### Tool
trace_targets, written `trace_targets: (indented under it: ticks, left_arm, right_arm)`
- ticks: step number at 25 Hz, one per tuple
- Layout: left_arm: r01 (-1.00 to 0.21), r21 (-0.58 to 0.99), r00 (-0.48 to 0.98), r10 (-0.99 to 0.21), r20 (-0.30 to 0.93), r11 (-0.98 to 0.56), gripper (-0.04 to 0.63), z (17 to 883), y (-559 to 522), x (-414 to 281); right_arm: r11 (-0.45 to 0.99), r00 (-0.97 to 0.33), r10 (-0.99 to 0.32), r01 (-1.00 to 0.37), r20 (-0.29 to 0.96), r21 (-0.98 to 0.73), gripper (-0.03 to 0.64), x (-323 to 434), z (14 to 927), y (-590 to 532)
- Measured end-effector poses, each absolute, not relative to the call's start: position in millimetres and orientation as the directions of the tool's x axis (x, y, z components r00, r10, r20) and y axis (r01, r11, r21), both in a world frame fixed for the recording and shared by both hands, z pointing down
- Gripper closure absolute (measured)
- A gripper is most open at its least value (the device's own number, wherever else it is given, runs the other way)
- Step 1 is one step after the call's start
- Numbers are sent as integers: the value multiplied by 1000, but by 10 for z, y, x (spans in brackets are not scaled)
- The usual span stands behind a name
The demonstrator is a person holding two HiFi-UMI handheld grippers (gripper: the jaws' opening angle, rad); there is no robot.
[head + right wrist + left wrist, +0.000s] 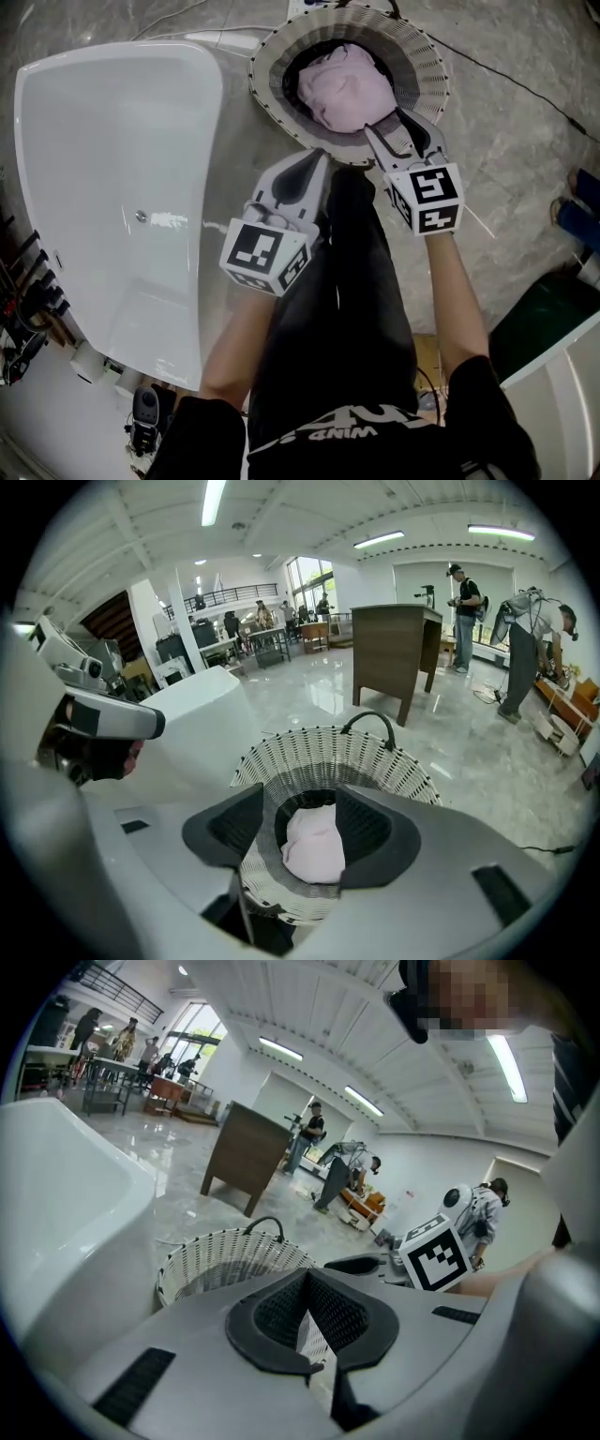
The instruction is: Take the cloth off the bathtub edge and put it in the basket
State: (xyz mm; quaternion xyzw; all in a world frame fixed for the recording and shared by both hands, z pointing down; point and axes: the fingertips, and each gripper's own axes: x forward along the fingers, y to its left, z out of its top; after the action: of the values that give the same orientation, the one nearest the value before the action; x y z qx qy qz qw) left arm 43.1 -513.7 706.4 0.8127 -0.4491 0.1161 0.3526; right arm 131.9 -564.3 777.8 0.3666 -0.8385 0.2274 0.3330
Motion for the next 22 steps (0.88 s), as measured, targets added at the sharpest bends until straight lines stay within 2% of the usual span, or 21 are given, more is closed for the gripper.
trace_targets:
  ticks: [9, 17, 22]
  left_arm:
    - [-801, 451, 592, -637, 493, -394, 581, 6554, -5095, 398]
    - [-790, 422, 609, -653, 450, -446, 581, 5384, -5035, 428]
    - [-774, 417, 629, -652, 423, -476, 581, 4616, -4874, 470]
  right_arm:
    - [604, -553, -484, -772, 678, -199, 408, 1282, 7136, -5496]
    - [635, -632, -524, -737, 571, -234, 566, 1140, 5788, -5209]
    - [640, -663, -541, -724, 518, -258, 600, 1182, 4960, -4955]
